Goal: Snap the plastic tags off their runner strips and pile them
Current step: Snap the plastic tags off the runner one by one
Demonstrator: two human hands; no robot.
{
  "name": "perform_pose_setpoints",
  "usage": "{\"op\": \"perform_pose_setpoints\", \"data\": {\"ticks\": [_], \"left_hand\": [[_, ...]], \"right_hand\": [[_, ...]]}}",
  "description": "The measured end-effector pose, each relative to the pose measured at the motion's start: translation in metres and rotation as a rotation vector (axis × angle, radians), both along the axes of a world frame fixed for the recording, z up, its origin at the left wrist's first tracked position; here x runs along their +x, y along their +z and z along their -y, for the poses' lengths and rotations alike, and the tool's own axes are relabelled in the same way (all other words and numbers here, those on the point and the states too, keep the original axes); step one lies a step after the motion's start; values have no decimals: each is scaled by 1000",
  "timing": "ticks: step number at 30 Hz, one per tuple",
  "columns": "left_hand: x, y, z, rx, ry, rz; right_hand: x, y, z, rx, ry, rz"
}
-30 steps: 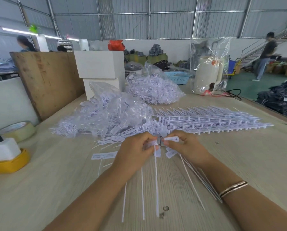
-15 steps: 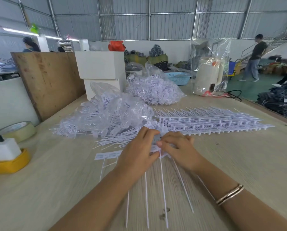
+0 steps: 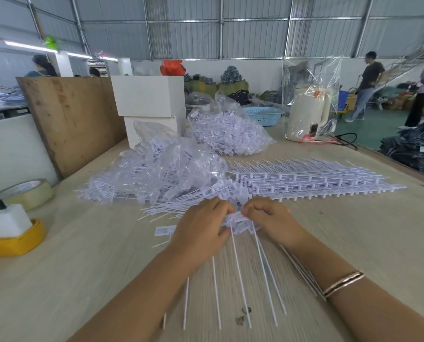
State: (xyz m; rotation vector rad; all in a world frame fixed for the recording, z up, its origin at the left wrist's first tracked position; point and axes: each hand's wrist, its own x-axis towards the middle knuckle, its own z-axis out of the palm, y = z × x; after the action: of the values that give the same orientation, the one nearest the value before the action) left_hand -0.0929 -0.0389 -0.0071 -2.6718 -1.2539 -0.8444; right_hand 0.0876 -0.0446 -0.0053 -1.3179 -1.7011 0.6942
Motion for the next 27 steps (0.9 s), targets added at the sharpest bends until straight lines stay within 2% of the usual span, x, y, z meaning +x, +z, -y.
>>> {"op": "perform_pose_setpoints", "data": {"ticks": [6, 12, 18, 22, 27], "left_hand": [[-2, 2, 2, 13, 29, 76], [-7, 3, -2, -130, 47, 126], [-7, 4, -3, -172, -3, 172], [-5, 1, -4, -207, -16, 294], [-2, 1, -3, -271, -45, 443]], "right_hand": [[-5, 0, 4, -10, 83, 38], [-8, 0, 3, 43, 87, 75], [-10, 2, 5, 163, 25, 242], [-9, 2, 6, 115, 88, -20], [-8, -1, 4, 85, 145, -211]]}}
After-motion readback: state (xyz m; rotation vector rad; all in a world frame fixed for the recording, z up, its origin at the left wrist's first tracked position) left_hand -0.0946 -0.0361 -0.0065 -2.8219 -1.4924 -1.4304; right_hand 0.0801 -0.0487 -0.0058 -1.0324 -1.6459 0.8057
